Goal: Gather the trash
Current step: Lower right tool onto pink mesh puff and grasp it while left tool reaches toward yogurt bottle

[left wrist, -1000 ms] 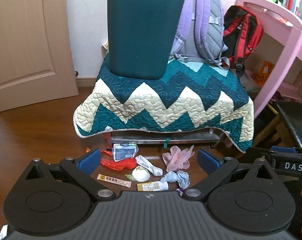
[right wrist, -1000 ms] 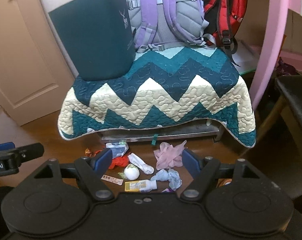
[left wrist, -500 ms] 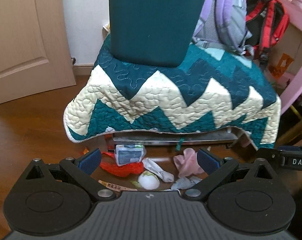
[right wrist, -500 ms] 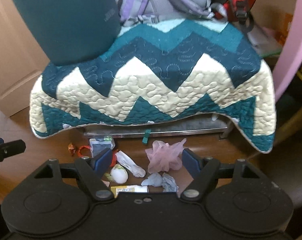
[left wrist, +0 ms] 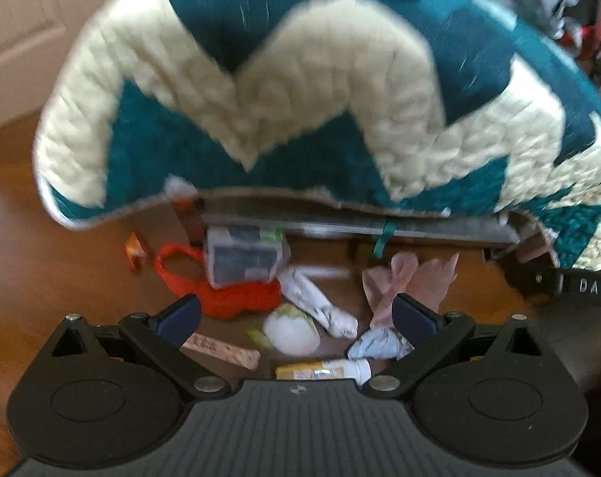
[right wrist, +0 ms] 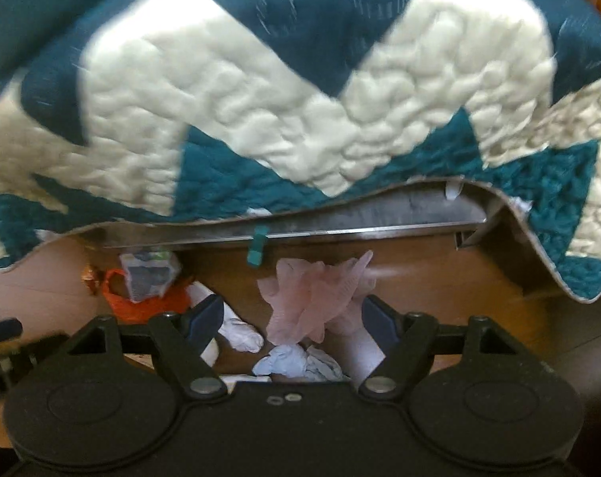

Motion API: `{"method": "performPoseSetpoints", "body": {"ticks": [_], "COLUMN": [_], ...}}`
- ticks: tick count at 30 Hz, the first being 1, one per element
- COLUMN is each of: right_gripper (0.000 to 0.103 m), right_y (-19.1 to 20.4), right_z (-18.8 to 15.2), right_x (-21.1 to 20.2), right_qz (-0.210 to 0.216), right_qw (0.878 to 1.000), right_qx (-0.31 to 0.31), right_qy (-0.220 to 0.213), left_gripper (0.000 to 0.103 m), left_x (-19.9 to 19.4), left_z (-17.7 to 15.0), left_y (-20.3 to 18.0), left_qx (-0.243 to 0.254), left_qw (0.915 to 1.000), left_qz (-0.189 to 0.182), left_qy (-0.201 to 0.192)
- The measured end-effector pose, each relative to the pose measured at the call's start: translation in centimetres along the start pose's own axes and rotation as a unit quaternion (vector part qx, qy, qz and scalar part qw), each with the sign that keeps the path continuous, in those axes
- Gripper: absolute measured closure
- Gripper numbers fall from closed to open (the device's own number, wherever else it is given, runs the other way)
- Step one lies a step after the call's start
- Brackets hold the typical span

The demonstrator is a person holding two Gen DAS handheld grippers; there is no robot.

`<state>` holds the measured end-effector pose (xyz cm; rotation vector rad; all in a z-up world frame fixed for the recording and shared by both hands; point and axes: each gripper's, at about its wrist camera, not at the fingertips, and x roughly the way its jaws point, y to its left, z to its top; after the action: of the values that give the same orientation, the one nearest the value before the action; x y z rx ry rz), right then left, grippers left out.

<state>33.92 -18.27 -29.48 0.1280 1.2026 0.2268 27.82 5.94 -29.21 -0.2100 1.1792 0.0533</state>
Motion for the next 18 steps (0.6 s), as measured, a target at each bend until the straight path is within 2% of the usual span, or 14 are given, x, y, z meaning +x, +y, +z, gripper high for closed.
{"method": "performPoseSetpoints", "body": {"ticks": [2, 4, 5, 6, 9, 10, 14, 18], "right_gripper": [0.027, 0.027, 0.027, 0.027, 0.027, 0.027, 0.027, 0.027], "right_y": [-0.3, -0.6, -0.8, -1.0, -1.4, -1.5, -1.3, -0.9], "right_z": [0.2, 0.3, 0.4, 0.4, 0.3, 0.3, 0.0, 0.0], "right_x": [1.6, 3.2, 3.9, 4.6, 6.6, 7.1, 9.9, 12.8], "right_qz": [-0.005, -0.008, -0.010, -0.013, -0.018, -0.018, -0.020, -0.024], "right_qw": [1.000, 1.000, 0.999, 0.999, 0.999, 0.999, 0.998, 0.997], "right_qx": [-0.005, -0.007, -0.008, -0.008, -0.006, -0.005, -0.012, -0.025], "right_qy": [0.013, 0.026, 0.030, 0.032, 0.042, 0.044, 0.057, 0.066], "left_gripper": [0.000, 0.001, 0.001, 0.001, 0.001, 0.001, 0.001, 0.001], "left_x": [2.0, 3.9, 5.0, 6.0, 9.0, 9.9, 13.3, 16.0], "left_z": [-0.6, -1.5, -2.3, -2.9, -5.5, -6.1, -7.9, -9.9], "left_y": [-0.5, -1.5, -2.3, -3.0, -5.0, -5.2, -5.9, -6.5], "left_qx": [0.018, 0.067, 0.108, 0.147, 0.266, 0.291, 0.353, 0.414], "left_qw": [0.9997, 0.9970, 0.9927, 0.9870, 0.9605, 0.9524, 0.9285, 0.9012], "left_qz": [-0.007, -0.022, -0.030, -0.033, -0.039, -0.040, -0.053, -0.059], "left_qy": [0.016, 0.032, 0.045, 0.054, 0.074, 0.081, 0.102, 0.114]}}
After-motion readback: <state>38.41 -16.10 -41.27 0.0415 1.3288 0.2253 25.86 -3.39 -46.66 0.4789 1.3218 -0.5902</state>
